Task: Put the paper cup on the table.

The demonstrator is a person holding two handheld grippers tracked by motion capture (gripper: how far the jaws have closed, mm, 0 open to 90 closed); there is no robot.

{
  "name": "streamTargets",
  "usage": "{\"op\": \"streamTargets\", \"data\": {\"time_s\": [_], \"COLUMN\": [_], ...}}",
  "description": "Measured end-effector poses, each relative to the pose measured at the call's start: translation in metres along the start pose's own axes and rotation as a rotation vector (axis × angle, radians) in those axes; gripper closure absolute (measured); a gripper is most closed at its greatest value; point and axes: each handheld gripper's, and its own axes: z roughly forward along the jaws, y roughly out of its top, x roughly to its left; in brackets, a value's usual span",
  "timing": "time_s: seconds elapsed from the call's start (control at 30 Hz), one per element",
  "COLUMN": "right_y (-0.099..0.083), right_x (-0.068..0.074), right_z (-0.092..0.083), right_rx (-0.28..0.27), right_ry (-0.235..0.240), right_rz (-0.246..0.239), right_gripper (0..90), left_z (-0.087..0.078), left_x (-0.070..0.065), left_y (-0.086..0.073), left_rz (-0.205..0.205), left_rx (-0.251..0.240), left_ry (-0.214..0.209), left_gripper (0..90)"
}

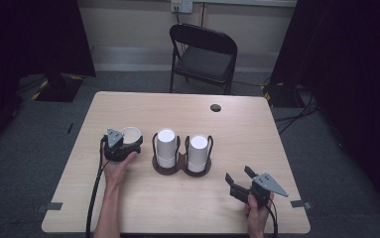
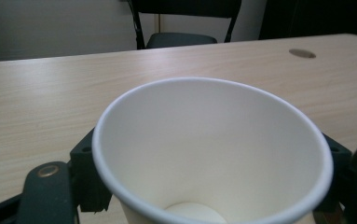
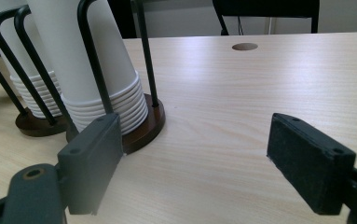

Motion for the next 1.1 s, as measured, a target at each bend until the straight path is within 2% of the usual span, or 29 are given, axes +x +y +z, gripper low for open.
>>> {"op": "streamTargets", "data": {"time_s": [0.1, 0.17, 0.2, 0.23, 0.33, 0.4, 0.53, 0.63, 0.7, 0.73, 0.87, 1.1], "right_y": [0.000, 0.000, 0.000, 0.000, 0.000, 0.000, 0.000, 0.000, 0.000, 0.000, 0.001, 0.001], "right_x": [0.000, 0.000, 0.000, 0.000, 0.000, 0.000, -0.001, -0.001, -0.001, -0.001, -0.001, -0.001], "right_z": [0.001, 0.001, 0.001, 0.001, 0.001, 0.001, 0.000, 0.001, 0.001, 0.001, 0.001, 0.002], "right_rx": [0.005, 0.005, 0.005, 0.004, 0.004, 0.008, 0.007, 0.007, 0.008, 0.008, 0.010, 0.012], "right_ry": [0.006, 0.004, 0.004, 0.004, 0.008, 0.011, 0.011, 0.013, 0.015, 0.015, 0.013, 0.012], "right_rz": [0.000, -0.003, -0.005, -0.005, -0.001, 0.002, 0.003, 0.006, 0.006, 0.007, 0.011, 0.011], "right_gripper": [17.2, 17.2, 17.2, 17.2, 17.3, 17.3, 17.3, 17.3, 17.3, 17.3, 17.6, 17.6], "left_z": [0.000, 0.001, 0.002, 0.002, 0.002, 0.001, -0.002, -0.004, -0.005, -0.007, -0.007, -0.017], "left_x": [-0.001, 0.000, -0.001, 0.000, 0.001, 0.000, -0.002, -0.001, -0.001, 0.000, 0.000, -0.004], "left_y": [-0.001, -0.001, -0.002, -0.003, -0.005, -0.005, -0.002, -0.003, -0.005, -0.007, -0.011, -0.012], "left_rz": [0.006, -0.006, -0.025, -0.022, -0.026, -0.058, -0.015, -0.029, -0.045, -0.033, -0.043, -0.026], "left_rx": [0.014, 0.019, 0.016, 0.031, 0.052, 0.049, 0.055, 0.056, 0.033, 0.041, 0.065, 0.072], "left_ry": [-0.007, -0.008, -0.001, -0.009, 0.000, -0.002, 0.029, 0.022, 0.013, 0.011, 0.019, 0.042], "left_gripper": [21.1, 20.4, 19.5, 19.2, 17.4, 16.1, 15.5, 15.5, 15.4, 15.4, 15.6, 15.5]}}
